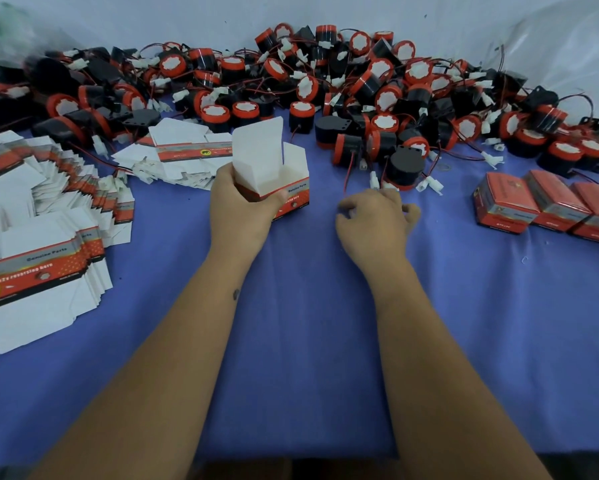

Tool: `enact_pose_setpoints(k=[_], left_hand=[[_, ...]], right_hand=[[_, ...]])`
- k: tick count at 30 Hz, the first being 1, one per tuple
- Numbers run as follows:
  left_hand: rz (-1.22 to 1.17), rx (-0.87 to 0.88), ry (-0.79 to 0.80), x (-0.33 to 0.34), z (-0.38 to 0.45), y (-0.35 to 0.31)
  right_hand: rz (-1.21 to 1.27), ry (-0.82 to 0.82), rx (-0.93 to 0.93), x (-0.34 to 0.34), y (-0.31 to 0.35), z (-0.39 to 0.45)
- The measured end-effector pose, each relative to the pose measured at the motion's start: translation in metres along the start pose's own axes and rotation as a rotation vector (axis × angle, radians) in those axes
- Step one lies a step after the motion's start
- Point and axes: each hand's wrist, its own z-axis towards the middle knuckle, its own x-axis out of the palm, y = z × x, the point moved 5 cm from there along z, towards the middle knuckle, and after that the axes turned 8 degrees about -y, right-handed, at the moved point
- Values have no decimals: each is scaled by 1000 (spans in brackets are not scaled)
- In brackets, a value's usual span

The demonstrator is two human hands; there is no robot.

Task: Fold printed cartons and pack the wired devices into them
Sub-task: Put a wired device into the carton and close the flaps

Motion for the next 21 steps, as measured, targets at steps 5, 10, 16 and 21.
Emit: enact_pose_setpoints(k=[5, 10, 16, 21], left_hand=[[-57, 0, -110, -8, 1, 1], [-120, 25, -315, -23, 5, -4], [-251, 179, -362, -27, -2, -18], [-336, 155, -115, -11, -8, -23]], right_hand=[[762, 159, 26, -12, 30, -12], [1386, 278, 38, -28, 38, -11], [1454, -91, 383, -37, -9, -1], [782, -188, 512, -37, -33, -1]])
